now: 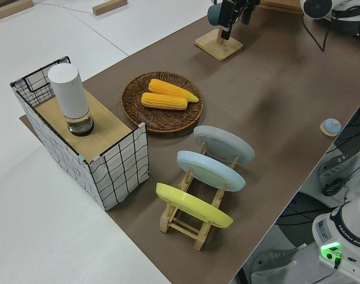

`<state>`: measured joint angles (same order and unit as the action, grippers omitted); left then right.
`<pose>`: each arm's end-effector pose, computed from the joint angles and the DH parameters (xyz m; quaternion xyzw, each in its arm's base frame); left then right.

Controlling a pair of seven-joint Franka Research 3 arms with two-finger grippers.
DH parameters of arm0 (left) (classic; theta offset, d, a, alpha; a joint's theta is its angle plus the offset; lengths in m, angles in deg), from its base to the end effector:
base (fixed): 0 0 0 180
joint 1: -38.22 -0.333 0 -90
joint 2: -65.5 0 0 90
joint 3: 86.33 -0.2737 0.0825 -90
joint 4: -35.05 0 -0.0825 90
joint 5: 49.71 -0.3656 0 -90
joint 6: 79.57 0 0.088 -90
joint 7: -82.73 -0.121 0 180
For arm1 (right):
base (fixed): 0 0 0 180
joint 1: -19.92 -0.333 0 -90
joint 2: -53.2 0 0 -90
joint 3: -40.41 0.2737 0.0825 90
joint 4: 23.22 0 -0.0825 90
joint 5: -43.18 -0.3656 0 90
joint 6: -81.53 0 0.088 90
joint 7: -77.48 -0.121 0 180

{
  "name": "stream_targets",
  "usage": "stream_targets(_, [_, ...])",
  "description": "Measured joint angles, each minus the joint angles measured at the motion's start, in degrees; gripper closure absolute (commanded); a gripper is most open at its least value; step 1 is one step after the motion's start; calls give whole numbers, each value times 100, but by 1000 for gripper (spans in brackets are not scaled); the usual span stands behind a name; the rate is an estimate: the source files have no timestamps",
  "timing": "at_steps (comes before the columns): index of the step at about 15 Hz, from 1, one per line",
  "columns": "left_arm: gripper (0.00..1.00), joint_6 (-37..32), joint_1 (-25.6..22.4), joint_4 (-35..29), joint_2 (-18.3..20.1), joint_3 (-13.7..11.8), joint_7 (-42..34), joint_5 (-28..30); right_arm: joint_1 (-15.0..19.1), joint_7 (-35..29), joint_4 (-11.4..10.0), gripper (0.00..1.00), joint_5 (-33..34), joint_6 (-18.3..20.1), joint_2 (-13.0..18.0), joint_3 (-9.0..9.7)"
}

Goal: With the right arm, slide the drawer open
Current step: 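Open the right gripper and release the drawer handle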

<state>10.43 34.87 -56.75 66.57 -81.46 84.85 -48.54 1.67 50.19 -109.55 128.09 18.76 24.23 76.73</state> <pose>0.5302 -0.0169 0.5639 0.9999 0.0053 -0.0067 0.0092 0.5042 0.3318 0.4308 0.7486 0.1604 0.1261 0.6308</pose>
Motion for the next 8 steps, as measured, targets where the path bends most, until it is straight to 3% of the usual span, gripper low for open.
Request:
stream_targets(4, [2,0,0,0,0,0,0,0,8,5,356,9,-849,-371,156,0])
stream_targets(8, [2,0,0,0,0,0,0,0,178,9,556,9,-2196,-993,588,-116])
